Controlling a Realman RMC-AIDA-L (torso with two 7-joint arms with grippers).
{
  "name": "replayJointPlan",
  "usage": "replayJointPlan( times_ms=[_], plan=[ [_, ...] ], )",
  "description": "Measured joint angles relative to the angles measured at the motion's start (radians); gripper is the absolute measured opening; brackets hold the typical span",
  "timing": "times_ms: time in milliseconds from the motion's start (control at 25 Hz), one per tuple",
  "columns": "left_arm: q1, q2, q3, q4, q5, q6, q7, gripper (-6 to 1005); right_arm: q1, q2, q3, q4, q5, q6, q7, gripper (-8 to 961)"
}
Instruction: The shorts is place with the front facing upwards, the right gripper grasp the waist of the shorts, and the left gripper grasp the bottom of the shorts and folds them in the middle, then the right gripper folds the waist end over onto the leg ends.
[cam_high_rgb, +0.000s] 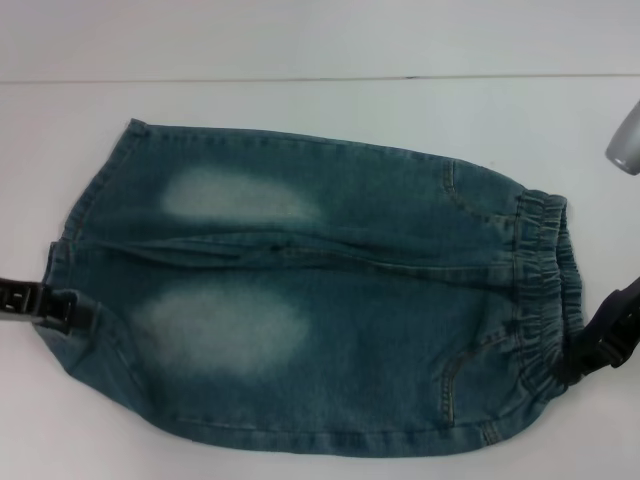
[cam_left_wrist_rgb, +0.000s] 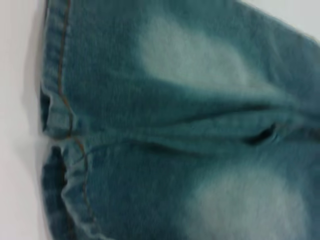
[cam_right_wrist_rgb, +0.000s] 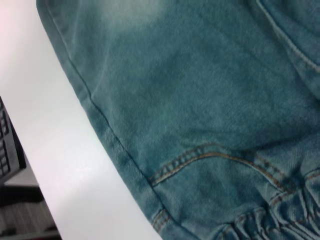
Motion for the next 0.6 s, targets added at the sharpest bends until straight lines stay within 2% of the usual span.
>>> replayJointPlan(
  times_ms=[80,280,400,600],
  plan=[
    [0.0,0.007,-0.037,0.0,-0.023,0.005,-0.003,91,-0.011,-0.008,0.048,0.0,0.0,0.0,-0.011,59],
    [-0.002,0.025,-0.122,-0.022,-0.068,-0.041,-0.01,93,-0.063,-0.032,0.247,0.005,0.055,0.023,-0.044,36],
    [-0.009,0.023,-0.137,-0.045,-0.104,-0.098,-0.016,95,-0.123,-0.024,0.322,0.008,0.166,0.093,0.001,36],
    [-0.021,0.017,-0.131,-0.094,-0.19,-0.206,-0.014,97,-0.174,-0.022,0.337,0.039,0.274,0.182,0.012,37]
  ],
)
